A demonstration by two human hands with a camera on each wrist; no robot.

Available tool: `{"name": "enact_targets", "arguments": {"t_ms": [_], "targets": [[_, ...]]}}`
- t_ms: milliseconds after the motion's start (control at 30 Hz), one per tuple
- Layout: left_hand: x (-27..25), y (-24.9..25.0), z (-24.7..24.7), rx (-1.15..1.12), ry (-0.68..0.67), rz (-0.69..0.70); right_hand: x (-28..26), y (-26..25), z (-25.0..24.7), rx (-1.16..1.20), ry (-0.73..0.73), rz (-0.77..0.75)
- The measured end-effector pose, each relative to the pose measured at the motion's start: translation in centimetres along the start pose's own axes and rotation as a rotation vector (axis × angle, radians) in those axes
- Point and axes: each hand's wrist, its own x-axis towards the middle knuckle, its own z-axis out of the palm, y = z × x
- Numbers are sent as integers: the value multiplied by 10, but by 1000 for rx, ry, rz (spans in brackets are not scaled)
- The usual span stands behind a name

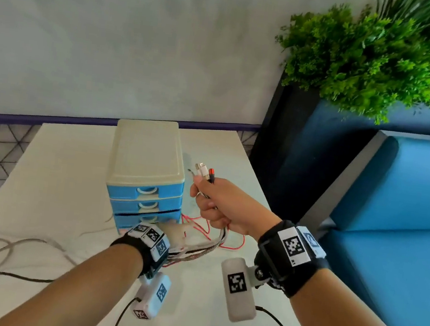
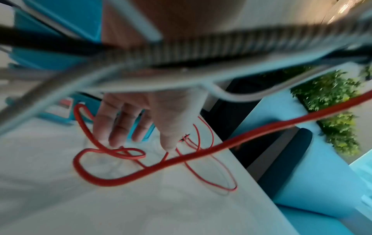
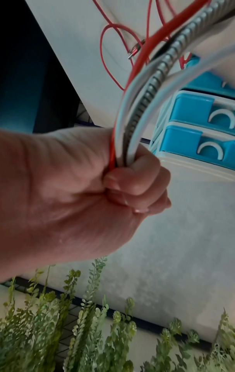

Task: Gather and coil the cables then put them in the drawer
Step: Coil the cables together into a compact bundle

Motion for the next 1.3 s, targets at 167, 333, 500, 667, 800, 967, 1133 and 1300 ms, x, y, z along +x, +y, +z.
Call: {"name": "enact_targets", "arguments": {"t_ms": [167,333,500,667,800,967,1133,1300], "targets": [[-11,-22,9,77,76,-31,4,-2,5,-45,-14,-7],[-46,-72,-3,-12,89,-165,18,-9,17,-53,-62,-39],[-98,-137,-27,-79,227,-503,35,-16,36,-27,-145,-59],[-147,-156,-83,-70,492,-733,48,-19,60,-54,-233,-52],[-164,-172,-125,-14,663,-742,53,-19,75,-92,-258,-71],[-159,-171,-129,-115,788,-569,54,-21,83,-67,-216,-88],[-145,-143,-99,-174,842,-274,55,-18,81,110,-178,-130],[-159,-58,-85,-739,754,221,52,-18,79,301,-150,-266]]}}
